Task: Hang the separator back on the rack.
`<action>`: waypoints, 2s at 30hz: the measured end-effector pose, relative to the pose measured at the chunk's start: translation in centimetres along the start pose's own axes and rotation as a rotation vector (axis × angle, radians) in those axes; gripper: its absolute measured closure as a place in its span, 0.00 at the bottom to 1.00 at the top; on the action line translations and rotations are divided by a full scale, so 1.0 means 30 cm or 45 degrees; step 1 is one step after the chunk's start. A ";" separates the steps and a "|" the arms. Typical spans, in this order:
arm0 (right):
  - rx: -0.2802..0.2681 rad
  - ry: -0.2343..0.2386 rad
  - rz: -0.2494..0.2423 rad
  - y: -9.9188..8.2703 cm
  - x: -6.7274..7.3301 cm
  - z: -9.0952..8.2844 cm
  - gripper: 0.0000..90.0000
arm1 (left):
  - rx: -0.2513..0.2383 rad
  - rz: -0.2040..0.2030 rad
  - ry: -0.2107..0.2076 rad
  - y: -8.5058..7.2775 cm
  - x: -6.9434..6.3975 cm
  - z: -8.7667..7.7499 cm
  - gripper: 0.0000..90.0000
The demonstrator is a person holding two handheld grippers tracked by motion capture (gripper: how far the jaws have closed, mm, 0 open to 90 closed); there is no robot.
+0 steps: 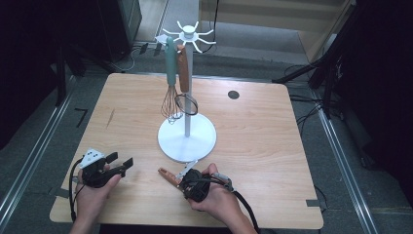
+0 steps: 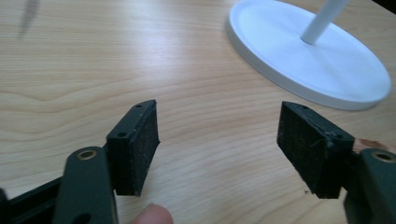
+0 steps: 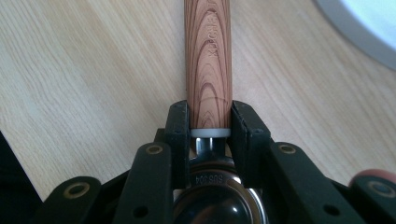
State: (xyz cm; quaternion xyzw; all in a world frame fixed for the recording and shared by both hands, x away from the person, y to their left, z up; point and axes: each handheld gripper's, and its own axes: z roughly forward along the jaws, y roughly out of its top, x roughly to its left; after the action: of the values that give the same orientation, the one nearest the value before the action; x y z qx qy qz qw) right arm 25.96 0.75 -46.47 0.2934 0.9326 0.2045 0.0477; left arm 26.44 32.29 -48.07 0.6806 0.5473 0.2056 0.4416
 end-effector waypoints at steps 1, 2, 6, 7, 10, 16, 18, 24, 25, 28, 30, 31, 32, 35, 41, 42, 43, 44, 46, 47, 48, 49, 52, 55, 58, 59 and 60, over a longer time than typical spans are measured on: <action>-0.017 0.007 0.010 -0.002 -0.002 -0.004 0.80 | -0.003 -0.006 0.015 0.001 0.007 -0.002 0.30; -0.037 0.011 0.010 -0.004 -0.006 -0.007 0.80 | 0.003 -0.004 0.030 0.002 0.014 -0.005 0.28; -0.123 0.010 0.035 -0.012 -0.018 -0.028 0.80 | 0.005 -0.033 0.067 0.002 0.038 -0.011 0.22; -0.150 0.009 0.031 -0.015 -0.023 -0.034 0.80 | 0.006 -0.030 0.076 0.002 0.042 -0.011 0.22; -0.227 -0.001 0.027 -0.021 -0.027 -0.050 0.80 | 0.021 -0.028 0.110 -0.001 0.048 -0.006 0.19; -0.382 -0.044 0.036 -0.030 -0.033 -0.078 0.80 | 0.033 -0.009 0.141 -0.004 0.051 0.000 0.16; -0.437 -0.045 0.047 -0.034 -0.038 -0.089 0.80 | 0.035 -0.004 0.122 -0.004 0.052 -0.003 0.16; -0.581 -0.059 0.058 -0.047 -0.049 -0.124 0.80 | 0.027 -0.007 0.104 -0.006 0.052 -0.006 0.15; -0.603 -0.060 0.066 -0.049 -0.049 -0.128 0.80 | 0.025 -0.011 0.102 -0.006 0.053 -0.007 0.15; -0.657 -0.070 0.063 -0.054 -0.050 -0.142 0.80 | 0.031 -0.026 0.116 -0.006 0.057 -0.007 0.15; -0.688 -0.084 0.067 -0.057 -0.051 -0.148 0.80 | 0.040 -0.023 0.118 -0.007 0.057 -0.005 0.15; -0.700 -0.090 0.075 -0.059 -0.051 -0.152 0.80 | 0.044 -0.017 0.119 -0.007 0.056 -0.004 0.15; -0.709 -0.094 0.080 -0.060 -0.053 -0.156 0.80 | 0.045 -0.012 0.118 -0.007 0.055 -0.003 0.15; -0.754 -0.100 0.090 -0.065 -0.054 -0.168 0.80 | 0.047 -0.010 0.112 -0.008 0.054 -0.003 0.12; -0.820 -0.135 0.098 -0.070 -0.046 -0.196 0.80 | 0.053 -0.007 0.117 -0.008 0.053 -0.002 0.09; -0.834 -0.136 0.096 -0.070 -0.045 -0.201 0.80 | 0.054 -0.007 0.117 -0.008 0.053 -0.002 0.09; -0.842 -0.141 0.102 -0.071 -0.043 -0.205 0.80 | 0.054 -0.008 0.117 -0.008 0.053 -0.002 0.09; -0.849 -0.140 0.105 -0.071 -0.042 -0.209 0.80 | 0.054 -0.010 0.117 -0.008 0.053 -0.002 0.08; -0.862 -0.150 0.104 -0.072 -0.040 -0.219 0.80 | 0.054 -0.010 0.120 -0.008 0.053 -0.002 0.06; -0.873 -0.153 0.106 -0.073 -0.041 -0.224 0.80 | 0.054 -0.007 0.118 -0.008 0.053 -0.002 0.04; -0.881 -0.151 0.111 -0.074 -0.042 -0.229 0.80 | 0.052 -0.007 0.116 -0.008 0.053 -0.003 0.03; -0.890 -0.153 0.112 -0.075 -0.043 -0.235 0.80 | 0.050 -0.008 0.120 -0.008 0.052 -0.002 0.02; -0.922 -0.153 0.119 -0.078 -0.049 -0.250 0.80 | 0.054 -0.001 0.129 -0.008 0.051 -0.003 0.01; -0.943 -0.160 0.127 -0.081 -0.055 -0.264 0.80 | 0.052 0.004 0.127 -0.008 0.050 -0.003 0.00; -0.949 -0.149 0.128 -0.082 -0.061 -0.275 0.80 | 0.055 0.002 0.131 -0.008 0.050 -0.003 0.00; -0.957 -0.157 0.127 -0.084 -0.062 -0.279 0.80 | 0.055 0.000 0.131 -0.008 0.050 -0.003 0.00; -0.960 -0.164 0.128 -0.084 -0.064 -0.282 0.80 | 0.057 0.000 0.131 -0.008 0.050 -0.003 0.00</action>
State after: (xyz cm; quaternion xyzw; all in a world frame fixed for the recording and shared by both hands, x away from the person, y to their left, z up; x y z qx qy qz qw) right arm 24.43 -5.20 -39.87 0.3129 0.7715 0.5164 0.2006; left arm 26.72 33.72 -48.53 0.6789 0.5736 0.2279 0.3977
